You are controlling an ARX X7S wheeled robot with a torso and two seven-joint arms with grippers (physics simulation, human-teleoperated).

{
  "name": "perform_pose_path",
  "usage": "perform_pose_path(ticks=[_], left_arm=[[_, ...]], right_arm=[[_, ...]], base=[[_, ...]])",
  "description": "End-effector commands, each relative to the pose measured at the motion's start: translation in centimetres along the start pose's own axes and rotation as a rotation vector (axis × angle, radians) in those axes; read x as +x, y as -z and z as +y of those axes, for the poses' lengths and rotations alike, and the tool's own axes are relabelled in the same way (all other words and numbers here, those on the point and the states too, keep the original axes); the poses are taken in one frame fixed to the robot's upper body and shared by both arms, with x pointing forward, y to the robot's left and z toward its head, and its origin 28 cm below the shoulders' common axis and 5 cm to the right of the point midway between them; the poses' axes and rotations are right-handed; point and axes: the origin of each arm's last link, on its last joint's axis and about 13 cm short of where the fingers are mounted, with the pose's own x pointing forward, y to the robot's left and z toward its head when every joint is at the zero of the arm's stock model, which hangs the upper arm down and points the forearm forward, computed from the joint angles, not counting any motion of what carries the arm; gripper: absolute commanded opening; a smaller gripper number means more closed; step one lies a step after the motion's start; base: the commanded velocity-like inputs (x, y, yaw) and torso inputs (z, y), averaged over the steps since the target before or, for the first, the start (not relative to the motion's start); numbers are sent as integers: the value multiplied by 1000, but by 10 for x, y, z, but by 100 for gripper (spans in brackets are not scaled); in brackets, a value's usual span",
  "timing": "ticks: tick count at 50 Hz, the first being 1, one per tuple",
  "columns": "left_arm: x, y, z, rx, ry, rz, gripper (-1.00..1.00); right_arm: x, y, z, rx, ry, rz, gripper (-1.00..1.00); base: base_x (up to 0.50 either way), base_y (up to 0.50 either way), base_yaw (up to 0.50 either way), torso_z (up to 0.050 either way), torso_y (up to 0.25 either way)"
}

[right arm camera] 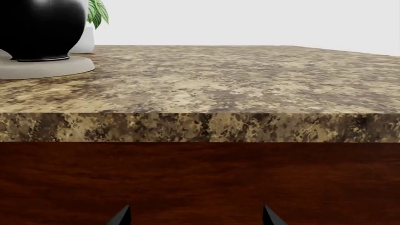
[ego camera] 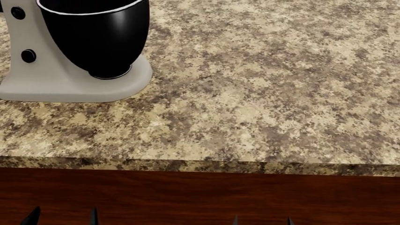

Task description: Close the stand mixer head.

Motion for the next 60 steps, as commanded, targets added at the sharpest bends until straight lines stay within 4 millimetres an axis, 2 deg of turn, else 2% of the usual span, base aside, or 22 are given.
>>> perform_pose_path(ticks=[1, 27, 33, 35, 37, 38, 41, 42, 45, 46, 47, 48, 53, 54, 60], left_arm=[[0, 0, 0, 0, 0, -4, 100], [0, 0, 0, -2, -2, 9, 100], [-2, -8, 2, -53, -11, 29, 100], [-2, -21, 0, -66, -19, 13, 100], [-1, -24, -1, -57, -17, 16, 100], [0, -45, -4, -60, 8, 8, 100], [3, -84, -1, 23, 36, -48, 100], [4, -90, 0, 25, 43, -54, 100], [4, -122, 5, 83, 66, -85, 100], [3, -167, 17, 37, -53, -223, 100], [-3, -170, 23, 53, -89, -159, 100], [-4, -164, 23, 80, -84, -103, 100], [-8, -165, 22, 188, -16, -121, 100], [-9, -166, 32, 146, -60, -54, 100], [-10, -164, 33, 141, -56, -28, 100]], right_arm=[[0, 0, 0, -2, 0, 0, 100], [1, 0, 0, 1, 4, -3, 100], [2, -7, -2, 15, 54, 37, 100], [5, -26, -3, 47, 41, 25, 100], [5, -30, -3, 36, 28, 22, 100], [8, -57, -6, 59, 43, -24, 100], [10, -85, -11, 51, 62, -42, 100], [10, -89, -12, 54, 64, -40, 100], [10, -120, -17, 49, 66, -76, 100], [6, -164, -28, 61, 29, -190, 100], [-4, -165, -22, 49, -38, -110, 100], [-6, -164, -24, 47, -36, -82, 100], [-9, -166, -29, 26, -22, -75, 100], [-16, -176, -29, -17, -13, -76, 100], [-20, -182, -30, -31, 4, -82, 100]], base=[[0, 0, 0, 50, 0], [0, 0, 0, 50, 0], [0, 0, 0, 0, 0], [0, 0, 0, 0, 0], [0, 0, 0, 0, 0], [0, 0, 0, 0, 0], [0, 0, 0, 0, 0], [0, 0, 0, 0, 0], [0, 0, 0, 0, 0], [0, 0, 0, 0, 0], [0, 0, 0, 0, 0], [0, 0, 0, 0, 0], [0, 0, 0, 0, 0], [0, 0, 0, 0, 0], [0, 0, 0, 0, 0]])
